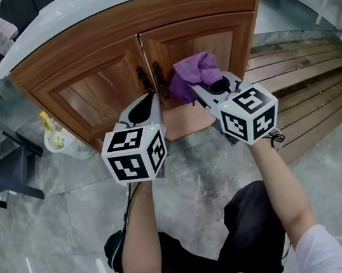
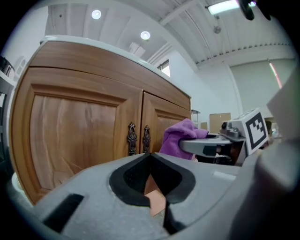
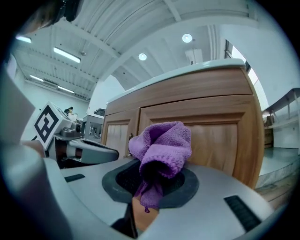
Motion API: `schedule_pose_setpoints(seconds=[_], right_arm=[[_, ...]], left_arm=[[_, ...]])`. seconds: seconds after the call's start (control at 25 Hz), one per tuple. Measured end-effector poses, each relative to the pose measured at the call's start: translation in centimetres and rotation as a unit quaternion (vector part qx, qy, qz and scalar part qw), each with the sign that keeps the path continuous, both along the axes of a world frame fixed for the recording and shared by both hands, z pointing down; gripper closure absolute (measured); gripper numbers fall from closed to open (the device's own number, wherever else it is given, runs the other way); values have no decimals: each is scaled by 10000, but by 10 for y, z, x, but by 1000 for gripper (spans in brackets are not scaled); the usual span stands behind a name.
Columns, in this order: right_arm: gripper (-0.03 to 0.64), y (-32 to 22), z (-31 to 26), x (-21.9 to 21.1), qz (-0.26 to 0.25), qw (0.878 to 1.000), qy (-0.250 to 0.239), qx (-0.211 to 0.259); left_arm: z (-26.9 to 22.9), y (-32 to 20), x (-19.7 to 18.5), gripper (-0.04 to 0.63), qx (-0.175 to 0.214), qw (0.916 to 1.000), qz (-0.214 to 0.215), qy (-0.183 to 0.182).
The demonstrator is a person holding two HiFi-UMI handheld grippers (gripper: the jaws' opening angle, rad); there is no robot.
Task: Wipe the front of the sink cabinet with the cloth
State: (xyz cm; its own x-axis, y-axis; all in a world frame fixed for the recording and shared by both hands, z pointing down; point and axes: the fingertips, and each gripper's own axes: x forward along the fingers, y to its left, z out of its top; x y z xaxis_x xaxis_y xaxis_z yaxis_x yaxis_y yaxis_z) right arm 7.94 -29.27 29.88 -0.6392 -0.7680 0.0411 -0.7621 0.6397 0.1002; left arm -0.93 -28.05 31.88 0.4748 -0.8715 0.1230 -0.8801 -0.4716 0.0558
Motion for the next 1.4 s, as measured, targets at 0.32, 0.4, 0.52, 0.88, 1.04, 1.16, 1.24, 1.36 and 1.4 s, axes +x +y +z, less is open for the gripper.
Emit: schedule_pose_setpoints(seconds=[0.32, 0.4, 0.52, 0.88, 1.04, 1.16, 1.24, 1.36, 1.4], right_arm=[[545, -25, 8, 82, 1058, 9941, 231, -26], [545, -27, 10, 100, 1262, 9916, 270, -45], [545, -28, 11, 122, 1500, 9881, 344, -55], [545, -25, 7, 132, 1515, 9877, 379, -55], [545, -8, -8, 103, 1107, 9935, 250, 35], [545, 4, -21, 66, 635, 9977, 185, 153], [545, 13, -28, 36, 280, 9993, 126, 202], [545, 25, -33, -8, -264, 9995, 19, 176], [545, 28, -32, -23, -433, 9989, 2, 163]], left_arm=[[4, -8, 27, 589, -55, 9995, 249, 167], [4, -9, 34, 589, -64, 9993, 329, 191], [4, -8, 41, 589, -69, 9988, 412, 239], [4, -5, 40, 589, -37, 9987, 416, 290], [3, -3, 26, 589, -37, 9989, 316, 356], [1, -1, 8, 589, 3, 9994, 146, 303], [-1, 2, -8, 589, 25, 9997, 10, 258], [-3, 5, -32, 589, 16, 9995, -212, 251], [-3, 7, -41, 589, 11, 9993, -301, 242]])
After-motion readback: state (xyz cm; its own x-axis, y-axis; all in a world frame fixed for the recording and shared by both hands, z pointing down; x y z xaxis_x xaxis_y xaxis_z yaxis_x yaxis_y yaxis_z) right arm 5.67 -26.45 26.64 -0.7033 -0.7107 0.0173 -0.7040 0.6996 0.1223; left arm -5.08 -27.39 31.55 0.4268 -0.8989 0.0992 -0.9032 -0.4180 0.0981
